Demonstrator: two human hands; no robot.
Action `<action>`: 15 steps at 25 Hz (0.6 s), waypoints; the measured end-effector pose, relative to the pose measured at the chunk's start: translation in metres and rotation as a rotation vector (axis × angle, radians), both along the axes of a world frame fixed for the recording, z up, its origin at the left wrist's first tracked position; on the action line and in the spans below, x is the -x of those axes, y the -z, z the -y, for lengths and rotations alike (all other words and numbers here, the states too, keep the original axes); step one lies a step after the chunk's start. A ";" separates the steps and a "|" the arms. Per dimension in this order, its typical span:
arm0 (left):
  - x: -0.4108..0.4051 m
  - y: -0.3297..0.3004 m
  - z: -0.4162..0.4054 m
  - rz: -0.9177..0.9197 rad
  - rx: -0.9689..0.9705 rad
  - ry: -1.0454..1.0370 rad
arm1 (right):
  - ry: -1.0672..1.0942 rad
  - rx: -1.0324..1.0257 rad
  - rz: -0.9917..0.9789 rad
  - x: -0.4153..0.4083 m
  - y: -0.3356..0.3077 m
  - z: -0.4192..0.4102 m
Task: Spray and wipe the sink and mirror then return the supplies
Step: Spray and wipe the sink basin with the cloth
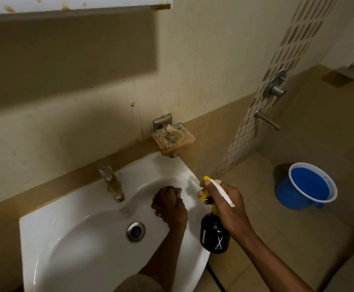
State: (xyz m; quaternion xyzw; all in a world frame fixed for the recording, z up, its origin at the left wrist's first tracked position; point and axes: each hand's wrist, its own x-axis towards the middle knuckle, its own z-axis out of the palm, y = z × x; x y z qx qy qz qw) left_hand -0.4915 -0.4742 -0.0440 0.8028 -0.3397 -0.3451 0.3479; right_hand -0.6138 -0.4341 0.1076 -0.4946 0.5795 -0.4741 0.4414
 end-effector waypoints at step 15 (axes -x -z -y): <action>0.037 -0.077 -0.038 -0.084 0.231 0.775 | 0.195 0.143 0.165 0.025 -0.065 -0.021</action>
